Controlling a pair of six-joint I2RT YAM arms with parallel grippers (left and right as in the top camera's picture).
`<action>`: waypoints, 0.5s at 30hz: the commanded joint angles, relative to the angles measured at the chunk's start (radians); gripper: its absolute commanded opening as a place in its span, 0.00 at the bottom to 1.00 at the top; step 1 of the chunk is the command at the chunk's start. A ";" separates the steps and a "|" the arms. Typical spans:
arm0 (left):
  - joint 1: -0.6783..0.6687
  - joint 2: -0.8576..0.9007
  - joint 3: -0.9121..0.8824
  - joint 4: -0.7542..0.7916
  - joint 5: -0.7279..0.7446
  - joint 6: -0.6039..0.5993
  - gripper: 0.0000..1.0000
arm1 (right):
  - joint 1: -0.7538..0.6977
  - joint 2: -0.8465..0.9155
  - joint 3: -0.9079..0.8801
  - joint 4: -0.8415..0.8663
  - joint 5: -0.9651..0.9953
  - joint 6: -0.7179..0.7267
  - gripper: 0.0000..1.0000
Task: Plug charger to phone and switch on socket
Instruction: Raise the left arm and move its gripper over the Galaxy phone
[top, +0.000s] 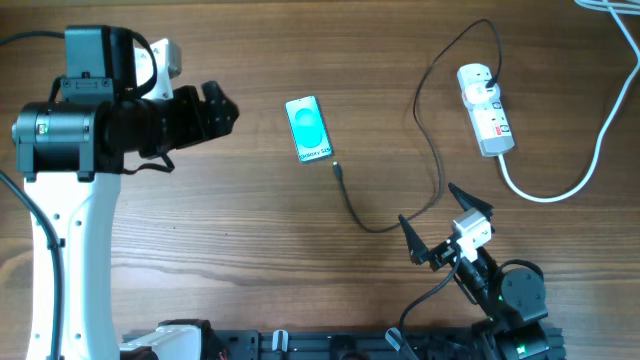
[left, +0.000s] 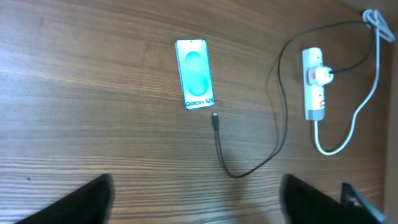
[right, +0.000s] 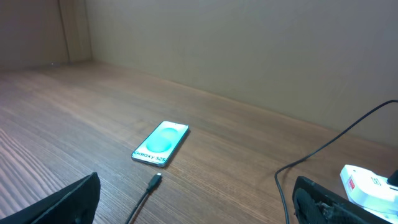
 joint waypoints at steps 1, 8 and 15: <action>0.008 0.001 0.019 -0.005 0.018 0.015 0.18 | 0.002 0.000 -0.001 0.004 0.010 -0.006 1.00; 0.008 0.001 0.016 -0.012 0.018 0.015 0.04 | 0.002 0.000 -0.001 0.004 0.009 -0.006 1.00; 0.008 0.006 0.016 -0.012 -0.002 0.012 0.04 | 0.002 0.000 -0.001 0.004 0.009 -0.006 1.00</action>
